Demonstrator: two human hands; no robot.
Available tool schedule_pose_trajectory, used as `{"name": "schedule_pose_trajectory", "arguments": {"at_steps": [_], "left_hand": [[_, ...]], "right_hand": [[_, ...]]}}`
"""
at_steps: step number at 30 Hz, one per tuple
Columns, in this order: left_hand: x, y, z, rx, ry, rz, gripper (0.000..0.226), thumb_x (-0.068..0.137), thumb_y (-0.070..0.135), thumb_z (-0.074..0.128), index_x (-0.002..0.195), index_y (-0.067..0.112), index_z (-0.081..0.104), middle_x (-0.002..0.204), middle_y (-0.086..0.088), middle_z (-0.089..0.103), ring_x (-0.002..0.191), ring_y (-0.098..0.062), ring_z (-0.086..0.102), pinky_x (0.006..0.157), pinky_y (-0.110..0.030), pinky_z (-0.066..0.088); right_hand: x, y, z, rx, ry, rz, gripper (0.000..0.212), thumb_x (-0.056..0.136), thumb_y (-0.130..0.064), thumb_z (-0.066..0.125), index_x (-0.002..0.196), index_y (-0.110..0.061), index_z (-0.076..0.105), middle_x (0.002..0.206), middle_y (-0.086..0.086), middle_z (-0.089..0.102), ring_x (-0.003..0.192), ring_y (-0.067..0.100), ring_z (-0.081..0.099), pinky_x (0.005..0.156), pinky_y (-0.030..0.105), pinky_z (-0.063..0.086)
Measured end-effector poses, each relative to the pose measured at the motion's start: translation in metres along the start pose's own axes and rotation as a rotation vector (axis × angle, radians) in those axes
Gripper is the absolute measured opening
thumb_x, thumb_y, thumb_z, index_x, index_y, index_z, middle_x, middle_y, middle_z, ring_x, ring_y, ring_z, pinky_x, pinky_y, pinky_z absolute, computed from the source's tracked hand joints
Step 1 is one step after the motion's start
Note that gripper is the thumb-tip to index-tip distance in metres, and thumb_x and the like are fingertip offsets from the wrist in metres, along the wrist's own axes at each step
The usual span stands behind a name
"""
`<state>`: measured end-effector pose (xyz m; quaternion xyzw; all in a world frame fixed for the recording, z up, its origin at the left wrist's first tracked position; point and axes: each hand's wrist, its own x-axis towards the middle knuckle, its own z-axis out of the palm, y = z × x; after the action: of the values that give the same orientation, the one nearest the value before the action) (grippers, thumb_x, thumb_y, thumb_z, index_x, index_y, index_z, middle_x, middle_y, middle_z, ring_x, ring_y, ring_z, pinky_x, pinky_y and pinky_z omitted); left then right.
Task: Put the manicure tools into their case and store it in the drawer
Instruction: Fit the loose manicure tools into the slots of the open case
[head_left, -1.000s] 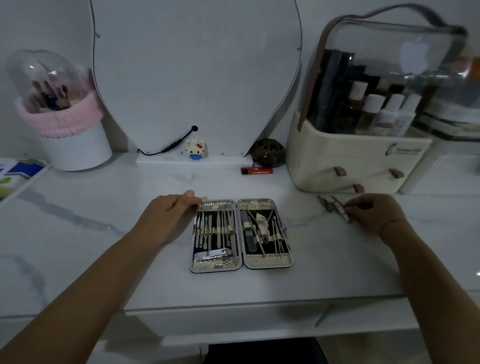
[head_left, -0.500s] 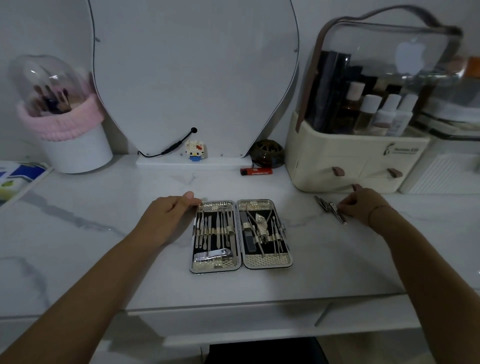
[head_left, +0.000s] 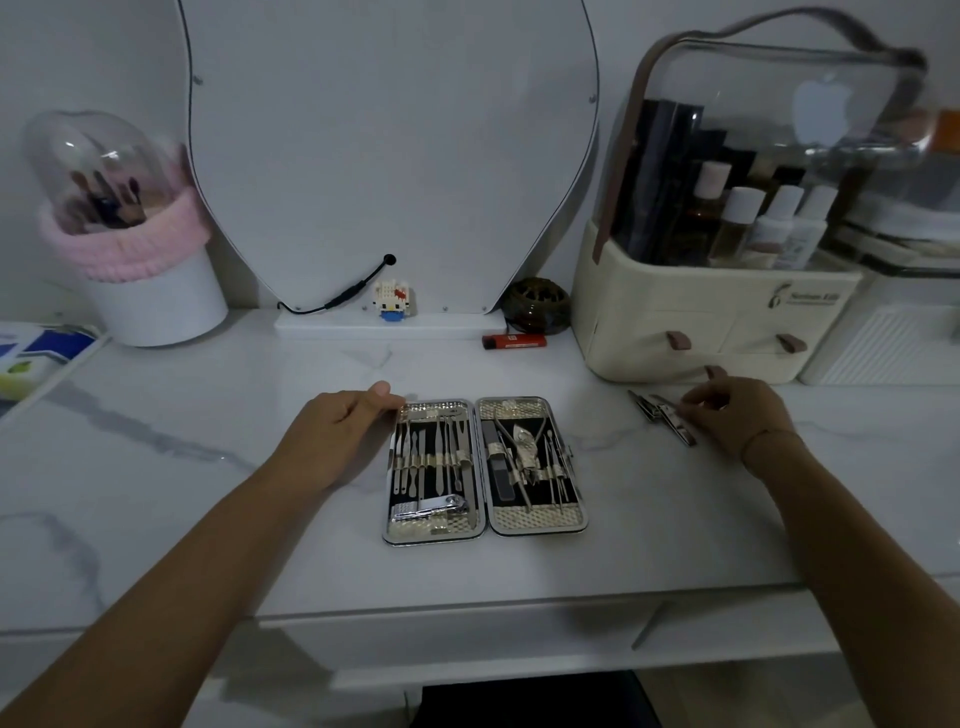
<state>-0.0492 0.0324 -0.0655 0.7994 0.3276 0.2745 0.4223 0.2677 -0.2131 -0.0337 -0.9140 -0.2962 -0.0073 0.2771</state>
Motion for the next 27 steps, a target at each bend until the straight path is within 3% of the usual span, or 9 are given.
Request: {"name": "schedule_pose_trajectory", "arguments": {"at_steps": [5, 13, 19, 22, 24, 26, 27], "left_hand": [[0.0, -0.002, -0.001, -0.001, -0.002, -0.002, 0.034, 0.092, 0.051, 0.041, 0.089, 0.039, 0.072, 0.11, 0.004, 0.07, 0.109, -0.01, 0.059, 0.097, -0.031, 0.041], [0.001, -0.003, -0.002, 0.016, -0.005, -0.01, 0.039, 0.091, 0.054, 0.039, 0.096, 0.035, 0.072, 0.112, 0.004, 0.07, 0.111, -0.012, 0.059, 0.1, -0.034, 0.041], [-0.001, 0.003, 0.0, 0.029, 0.004, -0.016, 0.039, 0.094, 0.048, 0.039, 0.1, 0.029, 0.072, 0.112, 0.002, 0.068, 0.107, -0.011, 0.057, 0.088, -0.024, 0.037], [-0.001, 0.002, -0.001, 0.005, -0.004, -0.009, 0.04, 0.093, 0.051, 0.039, 0.099, 0.03, 0.072, 0.112, 0.003, 0.069, 0.109, -0.011, 0.059, 0.095, -0.029, 0.04], [-0.002, 0.004, -0.002, 0.017, -0.01, -0.004, 0.041, 0.093, 0.051, 0.038, 0.101, 0.03, 0.072, 0.113, 0.003, 0.069, 0.11, -0.01, 0.058, 0.095, -0.028, 0.039], [-0.003, 0.006, -0.002, 0.047, -0.01, -0.006, 0.042, 0.094, 0.048, 0.037, 0.104, 0.027, 0.071, 0.115, 0.002, 0.068, 0.109, -0.009, 0.056, 0.091, -0.025, 0.037], [-0.003, 0.007, -0.001, 0.05, -0.01, -0.007, 0.042, 0.094, 0.048, 0.037, 0.105, 0.027, 0.071, 0.115, 0.002, 0.068, 0.109, -0.009, 0.056, 0.09, -0.026, 0.037]], "right_hand": [[0.006, -0.003, -0.005, -0.07, -0.078, -0.011, 0.013, 0.081, -0.014, 0.065, 0.083, -0.005, 0.073, 0.095, 0.015, 0.07, 0.089, 0.031, 0.06, 0.077, 0.03, 0.043], [0.0, -0.003, -0.012, -0.184, -0.192, -0.005, 0.026, 0.087, -0.016, 0.055, 0.087, 0.006, 0.07, 0.093, 0.027, 0.067, 0.074, 0.027, 0.054, 0.076, 0.035, 0.045], [-0.011, -0.003, -0.013, -0.19, -0.172, -0.043, 0.021, 0.089, -0.013, 0.052, 0.085, 0.001, 0.067, 0.087, 0.02, 0.066, 0.075, 0.023, 0.051, 0.072, 0.028, 0.035], [-0.014, -0.008, -0.015, -0.034, -0.027, -0.085, 0.016, 0.088, -0.013, 0.054, 0.083, -0.003, 0.065, 0.072, 0.008, 0.059, 0.07, 0.021, 0.055, 0.065, 0.027, 0.038], [-0.019, -0.026, -0.015, 0.272, -0.002, -0.1, 0.011, 0.085, -0.01, 0.06, 0.075, -0.012, 0.064, 0.061, -0.003, 0.061, 0.052, 0.006, 0.054, 0.053, 0.021, 0.042], [-0.029, -0.057, -0.01, 0.569, -0.118, -0.118, 0.011, 0.081, -0.005, 0.064, 0.087, -0.013, 0.062, 0.067, -0.002, 0.065, 0.045, 0.003, 0.054, 0.049, 0.017, 0.046], [-0.035, -0.075, -0.005, 0.656, -0.222, -0.14, 0.023, 0.08, -0.003, 0.064, 0.099, -0.013, 0.058, 0.071, 0.003, 0.065, 0.046, 0.003, 0.056, 0.048, 0.017, 0.047]]}}
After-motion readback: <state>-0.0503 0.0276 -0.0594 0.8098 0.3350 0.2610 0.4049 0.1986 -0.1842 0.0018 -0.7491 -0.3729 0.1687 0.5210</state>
